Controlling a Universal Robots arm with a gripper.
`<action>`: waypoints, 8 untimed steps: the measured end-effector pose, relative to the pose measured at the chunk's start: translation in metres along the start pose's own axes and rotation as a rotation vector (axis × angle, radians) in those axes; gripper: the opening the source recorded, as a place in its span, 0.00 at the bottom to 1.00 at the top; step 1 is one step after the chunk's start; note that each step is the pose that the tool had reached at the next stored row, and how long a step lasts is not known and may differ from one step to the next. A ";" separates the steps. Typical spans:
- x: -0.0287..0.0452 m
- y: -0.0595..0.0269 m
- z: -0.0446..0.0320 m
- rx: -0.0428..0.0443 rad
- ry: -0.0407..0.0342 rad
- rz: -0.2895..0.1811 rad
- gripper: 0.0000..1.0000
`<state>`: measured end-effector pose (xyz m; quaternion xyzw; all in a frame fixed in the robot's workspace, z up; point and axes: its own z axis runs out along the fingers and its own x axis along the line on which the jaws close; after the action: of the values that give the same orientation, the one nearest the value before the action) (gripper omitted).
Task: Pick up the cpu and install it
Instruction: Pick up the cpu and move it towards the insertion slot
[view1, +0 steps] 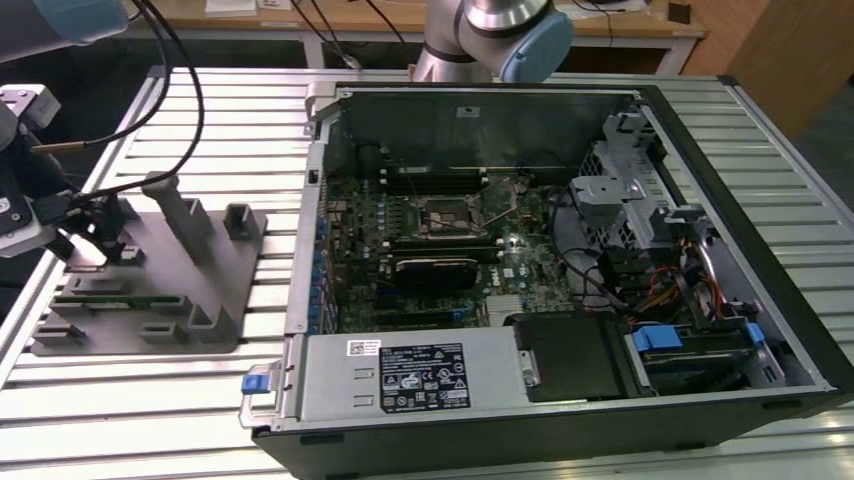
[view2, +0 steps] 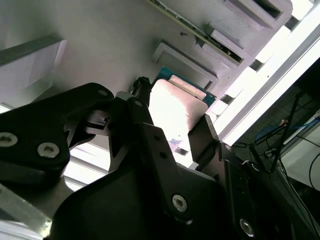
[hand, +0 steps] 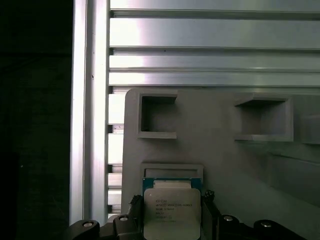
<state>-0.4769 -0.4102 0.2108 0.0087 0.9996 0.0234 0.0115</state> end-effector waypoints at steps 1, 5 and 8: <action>0.0000 0.0000 -0.0008 0.0000 0.0002 0.000 0.55; 0.0000 0.0002 -0.0036 -0.0003 0.0001 0.000 0.55; -0.0001 0.0003 -0.0068 -0.0004 0.0001 0.000 0.55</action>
<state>-0.4770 -0.4102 0.2177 0.0088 0.9996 0.0236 0.0115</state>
